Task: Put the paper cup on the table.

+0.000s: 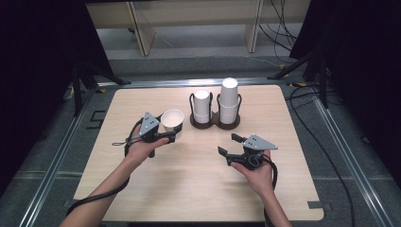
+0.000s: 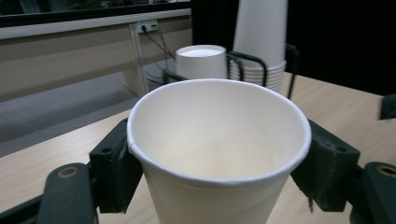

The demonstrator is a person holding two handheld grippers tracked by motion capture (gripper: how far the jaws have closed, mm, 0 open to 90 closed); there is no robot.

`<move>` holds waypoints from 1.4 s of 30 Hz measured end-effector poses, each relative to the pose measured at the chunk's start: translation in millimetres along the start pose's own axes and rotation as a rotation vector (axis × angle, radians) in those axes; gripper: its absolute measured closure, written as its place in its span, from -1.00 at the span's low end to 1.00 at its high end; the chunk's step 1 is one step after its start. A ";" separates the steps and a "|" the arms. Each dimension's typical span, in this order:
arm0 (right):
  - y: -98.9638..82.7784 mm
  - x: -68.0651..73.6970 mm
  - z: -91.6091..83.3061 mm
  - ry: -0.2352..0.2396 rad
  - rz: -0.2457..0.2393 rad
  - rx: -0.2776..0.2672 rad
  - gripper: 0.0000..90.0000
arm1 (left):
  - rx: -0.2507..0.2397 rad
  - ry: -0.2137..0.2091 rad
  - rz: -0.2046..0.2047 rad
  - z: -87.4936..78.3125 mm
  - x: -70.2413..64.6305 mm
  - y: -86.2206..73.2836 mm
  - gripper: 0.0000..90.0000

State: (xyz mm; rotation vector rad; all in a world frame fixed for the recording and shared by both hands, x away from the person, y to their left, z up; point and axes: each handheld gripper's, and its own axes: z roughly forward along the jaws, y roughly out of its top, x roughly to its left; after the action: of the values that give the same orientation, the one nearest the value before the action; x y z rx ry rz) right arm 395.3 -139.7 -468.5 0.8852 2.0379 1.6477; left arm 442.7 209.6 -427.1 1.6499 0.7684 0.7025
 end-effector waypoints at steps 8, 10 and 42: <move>-2.8 1.3 -1.5 -0.002 0.031 0.000 -0.50 | 0.009 0.133 -0.036 11.5 24.0 -8.8 -0.47; -4.2 0.2 1.6 0.010 0.033 -0.031 -0.50 | 0.018 0.168 -0.062 16.7 29.6 -11.1 -0.47; -6.6 -0.5 2.0 0.010 0.019 -0.026 -0.49 | 0.098 0.371 -0.108 49.2 65.6 -47.6 -0.48</move>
State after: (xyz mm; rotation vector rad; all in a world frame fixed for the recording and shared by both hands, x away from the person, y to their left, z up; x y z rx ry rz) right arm 395.4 -139.3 -475.3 0.8923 2.0161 1.6883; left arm 515.4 239.9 -479.9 1.5705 1.1634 0.9188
